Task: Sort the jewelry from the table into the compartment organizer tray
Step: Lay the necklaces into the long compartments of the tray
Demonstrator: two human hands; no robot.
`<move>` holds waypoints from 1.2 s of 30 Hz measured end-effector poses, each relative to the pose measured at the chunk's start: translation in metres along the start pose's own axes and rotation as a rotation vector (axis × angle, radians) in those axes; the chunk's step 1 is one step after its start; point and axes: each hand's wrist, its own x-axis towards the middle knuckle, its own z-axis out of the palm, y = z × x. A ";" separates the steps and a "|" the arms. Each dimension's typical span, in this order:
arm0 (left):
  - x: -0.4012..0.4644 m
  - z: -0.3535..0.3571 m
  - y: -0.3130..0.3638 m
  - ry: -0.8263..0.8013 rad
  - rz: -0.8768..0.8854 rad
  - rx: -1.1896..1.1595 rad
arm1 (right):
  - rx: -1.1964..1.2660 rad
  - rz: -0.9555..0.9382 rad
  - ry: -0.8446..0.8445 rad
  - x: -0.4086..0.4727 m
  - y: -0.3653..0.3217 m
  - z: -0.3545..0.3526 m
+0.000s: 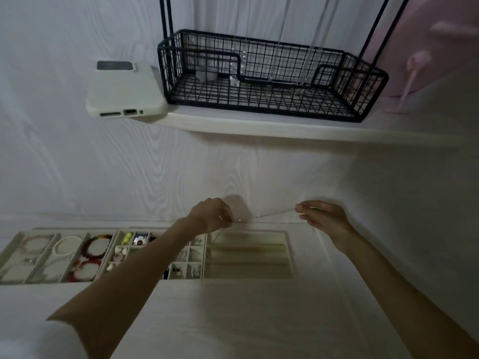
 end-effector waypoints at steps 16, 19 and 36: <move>0.050 0.045 0.004 -0.014 -0.028 -0.103 | 0.142 0.113 0.102 0.046 0.057 -0.029; 0.052 0.044 0.005 -0.008 -0.039 -0.127 | 0.148 0.127 0.083 0.049 0.061 -0.032; 0.035 0.055 -0.034 -0.012 -0.126 0.377 | -0.339 -0.056 0.033 0.068 0.095 0.008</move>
